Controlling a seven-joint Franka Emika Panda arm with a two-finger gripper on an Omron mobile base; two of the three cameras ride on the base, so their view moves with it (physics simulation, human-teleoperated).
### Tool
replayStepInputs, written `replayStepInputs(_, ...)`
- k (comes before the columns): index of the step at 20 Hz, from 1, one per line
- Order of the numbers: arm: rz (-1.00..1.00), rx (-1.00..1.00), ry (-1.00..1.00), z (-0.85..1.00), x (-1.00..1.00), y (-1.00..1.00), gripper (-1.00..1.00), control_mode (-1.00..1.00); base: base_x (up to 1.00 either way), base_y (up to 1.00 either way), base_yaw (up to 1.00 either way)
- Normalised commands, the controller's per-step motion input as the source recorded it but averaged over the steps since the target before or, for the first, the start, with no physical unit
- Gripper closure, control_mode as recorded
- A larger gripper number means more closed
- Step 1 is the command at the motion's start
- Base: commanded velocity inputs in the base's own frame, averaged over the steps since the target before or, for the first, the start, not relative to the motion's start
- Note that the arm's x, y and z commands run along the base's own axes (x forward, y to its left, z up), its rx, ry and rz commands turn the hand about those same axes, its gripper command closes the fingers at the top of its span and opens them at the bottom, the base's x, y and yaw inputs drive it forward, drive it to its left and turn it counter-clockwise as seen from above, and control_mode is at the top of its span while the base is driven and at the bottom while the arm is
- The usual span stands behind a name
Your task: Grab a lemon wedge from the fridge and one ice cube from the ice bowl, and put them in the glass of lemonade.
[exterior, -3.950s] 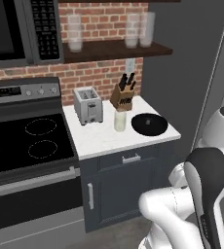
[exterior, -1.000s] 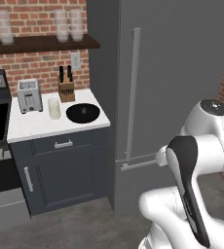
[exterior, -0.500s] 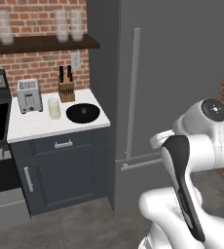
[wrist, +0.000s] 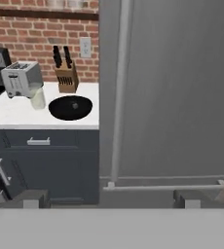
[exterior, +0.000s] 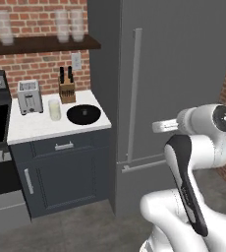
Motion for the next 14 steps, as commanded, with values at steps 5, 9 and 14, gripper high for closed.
replayStepInputs(5, 0.0, 0.08, -0.17, 0.11, 0.46, -0.01, -1.0, -1.0, 0.0, 0.0, 0.0)
replayStepInputs(9, 0.0, 0.03, -0.05, 0.08, 0.39, 0.0, -1.0, -1.0, 0.0, 0.0, 0.0)
replayStepInputs(14, -0.01, 0.01, 0.0, 0.1, 0.35, 0.0, -1.0, -1.0, 0.0, 0.0, 0.0)
